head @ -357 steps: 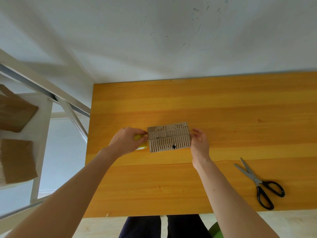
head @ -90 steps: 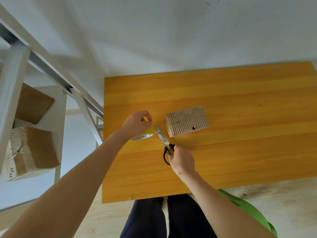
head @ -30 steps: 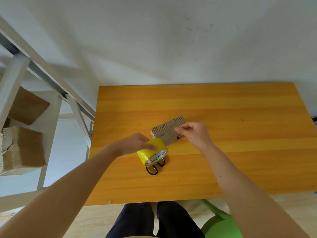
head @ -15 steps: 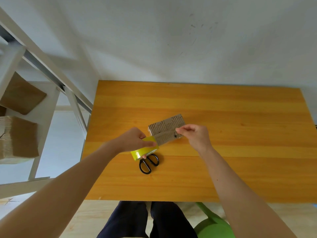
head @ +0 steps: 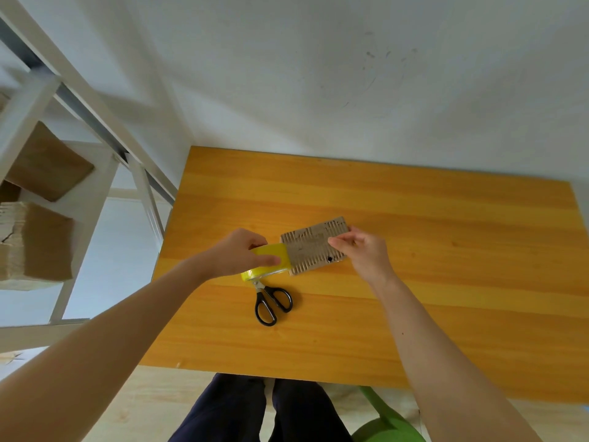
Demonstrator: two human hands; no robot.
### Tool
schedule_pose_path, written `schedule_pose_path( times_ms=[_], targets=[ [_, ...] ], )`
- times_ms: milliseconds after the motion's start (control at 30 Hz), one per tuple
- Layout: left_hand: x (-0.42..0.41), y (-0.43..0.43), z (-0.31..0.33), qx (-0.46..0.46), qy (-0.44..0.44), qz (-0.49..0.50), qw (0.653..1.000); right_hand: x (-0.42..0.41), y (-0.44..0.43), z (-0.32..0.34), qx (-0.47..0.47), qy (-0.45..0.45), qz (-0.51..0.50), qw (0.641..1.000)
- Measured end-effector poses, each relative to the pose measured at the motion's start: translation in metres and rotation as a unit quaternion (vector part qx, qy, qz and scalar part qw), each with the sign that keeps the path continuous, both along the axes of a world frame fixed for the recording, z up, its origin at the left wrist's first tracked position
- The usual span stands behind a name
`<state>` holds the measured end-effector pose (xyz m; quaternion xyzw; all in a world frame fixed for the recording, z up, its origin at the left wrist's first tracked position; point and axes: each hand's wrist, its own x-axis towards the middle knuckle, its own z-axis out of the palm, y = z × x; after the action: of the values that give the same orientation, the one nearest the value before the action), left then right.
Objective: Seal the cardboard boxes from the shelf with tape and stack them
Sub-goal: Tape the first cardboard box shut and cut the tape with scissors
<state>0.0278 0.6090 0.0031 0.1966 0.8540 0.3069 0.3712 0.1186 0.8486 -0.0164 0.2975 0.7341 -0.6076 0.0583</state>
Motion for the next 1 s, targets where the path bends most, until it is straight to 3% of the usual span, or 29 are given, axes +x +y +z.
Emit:
schedule_pose_path(
  times_ms=[267, 467, 1000],
  targets=[
    [-0.012, -0.002, 0.017, 0.017, 0.021, 0.015, 1.000, 0.006, -0.019, -0.003, -0.014, -0.012, -0.084, 0.996],
    [0.002, 0.006, 0.018, -0.006, 0.001, 0.005, 1.000, 0.011, -0.008, -0.006, -0.002, -0.020, -0.057, 0.998],
    [0.014, 0.036, 0.020, -0.061, 0.069, 0.009, 0.996, 0.011, -0.013, -0.028, 0.109, 0.014, -0.061, 0.992]
  ],
)
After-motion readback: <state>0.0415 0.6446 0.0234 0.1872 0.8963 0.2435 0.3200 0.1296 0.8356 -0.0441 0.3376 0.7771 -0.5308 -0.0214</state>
